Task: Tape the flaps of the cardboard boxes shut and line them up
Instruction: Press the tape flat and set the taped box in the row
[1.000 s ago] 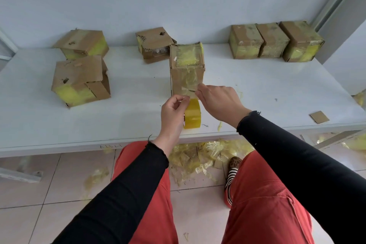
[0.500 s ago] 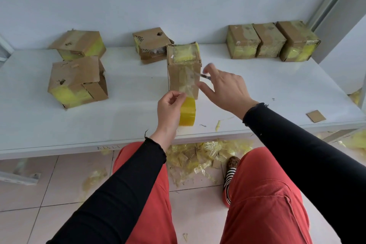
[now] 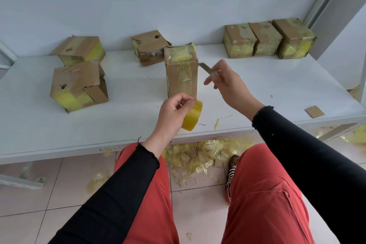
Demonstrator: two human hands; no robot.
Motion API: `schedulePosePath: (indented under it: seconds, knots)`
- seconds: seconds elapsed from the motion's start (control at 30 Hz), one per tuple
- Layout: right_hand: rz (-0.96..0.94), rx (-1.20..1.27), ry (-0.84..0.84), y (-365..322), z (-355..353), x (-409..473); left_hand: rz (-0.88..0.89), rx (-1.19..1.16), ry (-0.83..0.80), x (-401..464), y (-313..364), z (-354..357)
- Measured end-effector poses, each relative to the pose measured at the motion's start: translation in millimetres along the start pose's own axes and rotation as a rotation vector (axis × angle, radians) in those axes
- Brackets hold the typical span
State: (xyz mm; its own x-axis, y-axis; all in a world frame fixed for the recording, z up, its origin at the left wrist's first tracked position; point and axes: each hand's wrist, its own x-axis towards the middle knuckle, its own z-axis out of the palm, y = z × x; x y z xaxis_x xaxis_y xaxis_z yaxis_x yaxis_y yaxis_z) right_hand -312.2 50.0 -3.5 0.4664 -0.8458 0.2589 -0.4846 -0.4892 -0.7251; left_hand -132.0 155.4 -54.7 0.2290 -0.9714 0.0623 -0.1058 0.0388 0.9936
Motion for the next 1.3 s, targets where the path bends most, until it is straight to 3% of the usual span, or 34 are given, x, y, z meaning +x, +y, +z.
schedulePosePath:
  seconds: [0.17,0.27,0.37,0.5,0.6,0.7,0.8,0.9,1.03,1.1,1.2,1.3]
  knots:
    - [0.157,0.192,0.045,8,-11,-24,0.024,0.025,-0.1,-4,10,20]
    - [0.104,0.251,-0.108,4,-13,-38,0.031,0.024,-0.109,-4,16,31]
    - [0.025,0.129,-0.143,8,-13,-44,0.033,0.066,-0.133,-2,20,39]
    - [0.09,0.175,-0.074,18,-13,-46,-0.001,0.112,-0.166,4,18,50]
    - [0.183,0.223,0.026,30,-17,-45,0.032,0.275,-0.16,11,14,67]
    - [0.335,0.388,0.103,44,-18,-40,0.189,0.58,-0.1,20,9,86]
    - [0.473,0.525,0.209,65,-23,-33,0.327,0.709,-0.08,28,3,104]
    - [0.633,0.556,0.309,94,-36,-26,0.367,0.826,-0.194,32,-9,116]
    - [0.721,0.36,0.302,128,-52,-23,0.369,0.888,-0.519,26,-26,123]
    - [0.728,0.2,0.234,138,-55,-23,0.369,0.847,-0.594,23,-26,118]
    - [0.636,-0.293,0.16,135,-54,-20,0.42,0.743,-0.506,22,-17,96]
    - [0.424,-0.366,0.205,104,-39,-4,0.508,0.702,-0.333,25,0,64]
